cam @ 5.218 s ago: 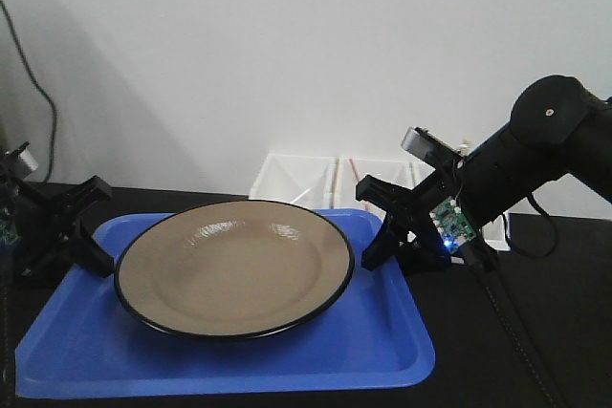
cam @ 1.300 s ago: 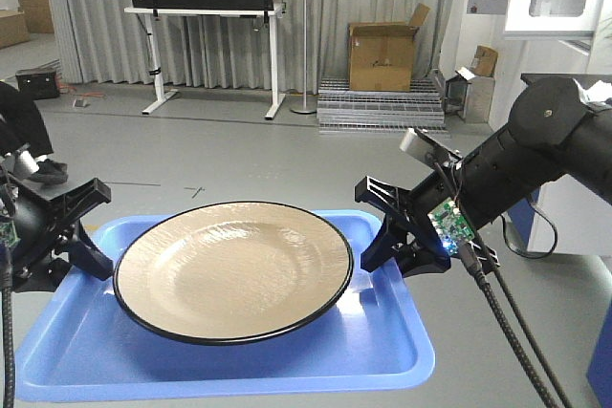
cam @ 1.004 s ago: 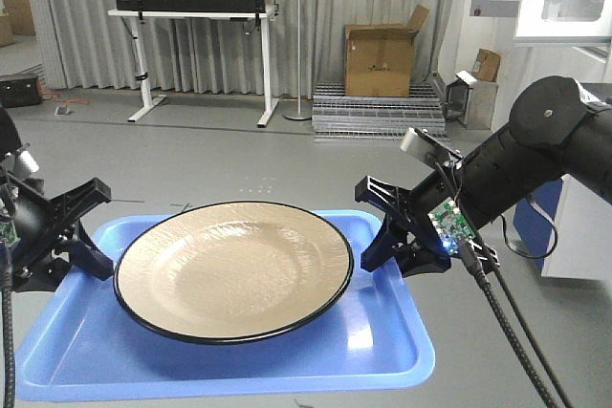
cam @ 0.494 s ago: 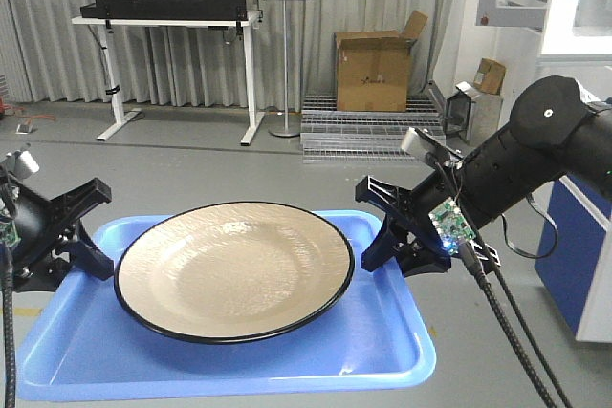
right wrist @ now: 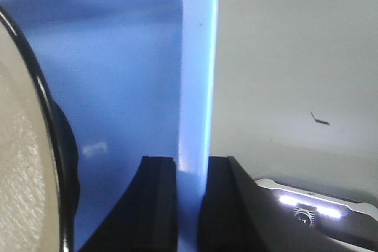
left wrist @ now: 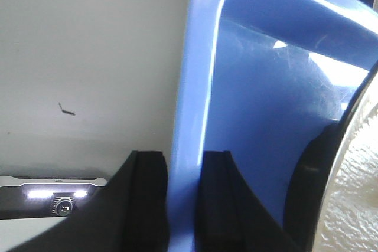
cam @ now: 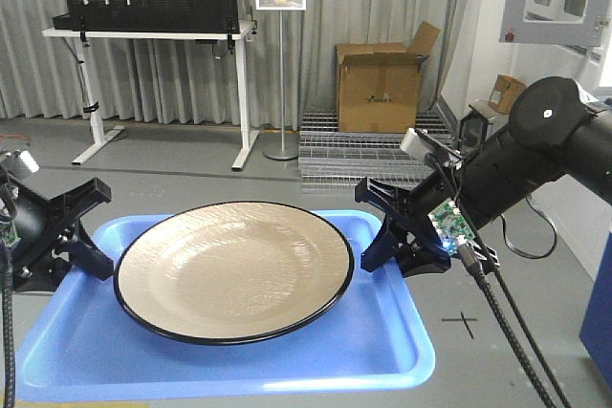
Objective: Place disk in tray to left cabinet
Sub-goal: 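Carry the tray with both grippers while driving across the room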
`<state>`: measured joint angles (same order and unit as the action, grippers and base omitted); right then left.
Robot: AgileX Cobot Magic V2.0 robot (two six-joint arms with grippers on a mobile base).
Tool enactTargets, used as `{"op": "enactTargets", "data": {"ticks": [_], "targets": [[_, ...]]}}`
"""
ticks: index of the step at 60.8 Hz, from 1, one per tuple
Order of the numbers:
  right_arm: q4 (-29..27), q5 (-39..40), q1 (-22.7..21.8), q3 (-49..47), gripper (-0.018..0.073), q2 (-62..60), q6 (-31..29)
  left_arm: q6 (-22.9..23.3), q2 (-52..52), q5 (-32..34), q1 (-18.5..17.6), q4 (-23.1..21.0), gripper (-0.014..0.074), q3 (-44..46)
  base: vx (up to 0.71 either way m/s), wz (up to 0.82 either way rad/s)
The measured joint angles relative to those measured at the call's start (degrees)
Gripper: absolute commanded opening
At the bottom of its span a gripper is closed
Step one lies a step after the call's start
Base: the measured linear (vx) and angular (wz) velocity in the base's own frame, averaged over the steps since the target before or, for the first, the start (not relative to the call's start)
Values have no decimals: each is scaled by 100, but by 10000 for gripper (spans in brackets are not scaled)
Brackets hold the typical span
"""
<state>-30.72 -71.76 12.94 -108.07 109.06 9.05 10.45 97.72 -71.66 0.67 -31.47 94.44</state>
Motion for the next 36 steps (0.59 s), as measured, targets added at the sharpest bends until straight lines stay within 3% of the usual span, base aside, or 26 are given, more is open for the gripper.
{"op": "enactTargets", "data": {"ticks": [36], "targets": [[2, 9, 0, 0, -4, 0, 0, 0, 5, 0, 0, 7, -1, 0, 64, -4]]}}
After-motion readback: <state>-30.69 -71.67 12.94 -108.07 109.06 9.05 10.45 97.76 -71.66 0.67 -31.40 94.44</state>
